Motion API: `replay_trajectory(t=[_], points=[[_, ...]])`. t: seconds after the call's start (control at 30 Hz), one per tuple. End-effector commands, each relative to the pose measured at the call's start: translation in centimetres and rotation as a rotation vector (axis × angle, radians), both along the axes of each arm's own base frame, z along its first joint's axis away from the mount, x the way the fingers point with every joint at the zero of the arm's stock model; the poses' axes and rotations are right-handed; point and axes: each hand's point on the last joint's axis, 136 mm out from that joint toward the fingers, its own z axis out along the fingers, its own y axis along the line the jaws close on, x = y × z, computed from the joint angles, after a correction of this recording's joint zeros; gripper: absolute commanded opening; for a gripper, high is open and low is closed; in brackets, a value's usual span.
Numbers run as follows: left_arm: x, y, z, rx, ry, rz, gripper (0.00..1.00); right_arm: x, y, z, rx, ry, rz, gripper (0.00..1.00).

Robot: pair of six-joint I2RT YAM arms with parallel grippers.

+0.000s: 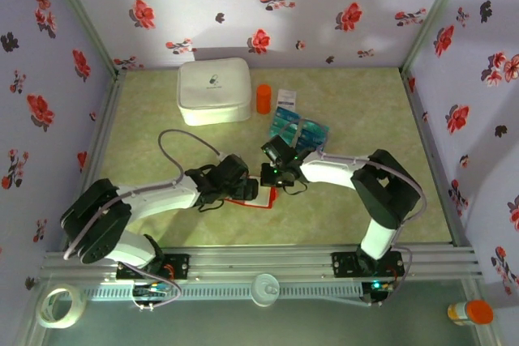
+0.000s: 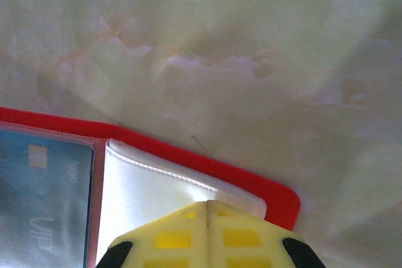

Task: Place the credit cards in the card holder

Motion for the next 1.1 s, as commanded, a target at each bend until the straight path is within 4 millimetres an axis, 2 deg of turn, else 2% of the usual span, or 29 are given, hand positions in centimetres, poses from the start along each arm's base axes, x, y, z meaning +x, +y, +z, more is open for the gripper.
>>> replay_trajectory(t=[0.0, 0.27, 0.53, 0.63, 0.77, 0.87, 0.93, 1.07], points=[[0.2, -0.9, 0.2, -0.001, -0.022, -0.031, 1.0, -0.2, 0.7, -0.8, 0.023, 0.033, 0.018, 0.02], [-0.1, -0.8, -0.8, 0.011, -0.014, -0.028, 1.0, -0.2, 1.6, -1.2, 0.063, 0.052, 0.006, 0.0], [-0.6, -0.2, -2.9, 0.041, 0.009, -0.027, 1.0, -0.1, 2.1, -0.9, 0.089, 0.055, -0.004, 0.0], [-0.8, 0.0, -3.4, 0.043, 0.011, -0.026, 0.96, -0.1, 2.1, -0.8, 0.093, 0.055, -0.007, 0.02], [-1.0, 0.1, -3.7, 0.036, 0.013, -0.026, 0.87, 0.1, 2.1, 0.2, 0.101, 0.037, -0.011, 0.1], [-1.2, 0.2, -3.8, 0.025, 0.01, -0.023, 0.81, 0.3, 1.7, 1.1, 0.102, 0.012, -0.017, 0.22], [-1.2, 0.2, -3.8, 0.019, 0.009, -0.02, 0.79, 0.4, 1.4, 1.7, 0.103, -0.002, -0.025, 0.33], [-1.2, 0.2, -3.7, 0.012, 0.005, -0.021, 0.77, 0.5, 1.0, 2.2, 0.105, -0.016, -0.041, 0.42]])
